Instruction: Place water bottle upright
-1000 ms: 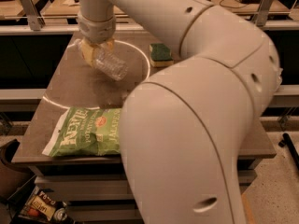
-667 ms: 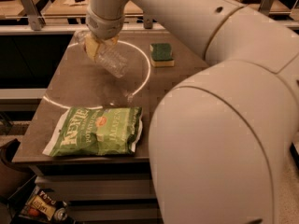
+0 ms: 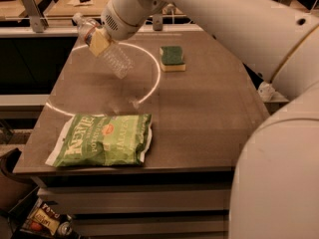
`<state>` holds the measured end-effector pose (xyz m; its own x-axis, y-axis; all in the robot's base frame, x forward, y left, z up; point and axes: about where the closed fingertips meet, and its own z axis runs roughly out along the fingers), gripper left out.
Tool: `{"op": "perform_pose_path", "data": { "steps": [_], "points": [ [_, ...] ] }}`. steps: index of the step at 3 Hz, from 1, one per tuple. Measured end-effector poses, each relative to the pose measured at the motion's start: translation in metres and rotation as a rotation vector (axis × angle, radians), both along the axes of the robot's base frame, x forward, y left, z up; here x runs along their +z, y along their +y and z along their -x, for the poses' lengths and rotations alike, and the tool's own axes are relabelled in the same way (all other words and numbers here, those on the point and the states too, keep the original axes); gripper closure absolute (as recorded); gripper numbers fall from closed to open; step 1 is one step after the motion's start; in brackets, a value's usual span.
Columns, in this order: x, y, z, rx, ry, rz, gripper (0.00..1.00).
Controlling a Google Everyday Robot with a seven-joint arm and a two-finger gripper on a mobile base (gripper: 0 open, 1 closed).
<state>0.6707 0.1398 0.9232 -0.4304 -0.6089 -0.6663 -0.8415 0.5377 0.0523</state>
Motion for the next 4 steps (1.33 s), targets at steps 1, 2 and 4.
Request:
{"op": "perform_pose_path", "data": {
  "steps": [1, 2, 4],
  "points": [
    [0.013, 0.009, 0.003, 0.037, -0.082, -0.127, 1.0],
    [0.021, 0.017, 0.008, 0.062, -0.142, -0.224, 1.0],
    [0.027, 0.046, 0.017, 0.108, -0.226, -0.371, 1.0]
  ]
}}
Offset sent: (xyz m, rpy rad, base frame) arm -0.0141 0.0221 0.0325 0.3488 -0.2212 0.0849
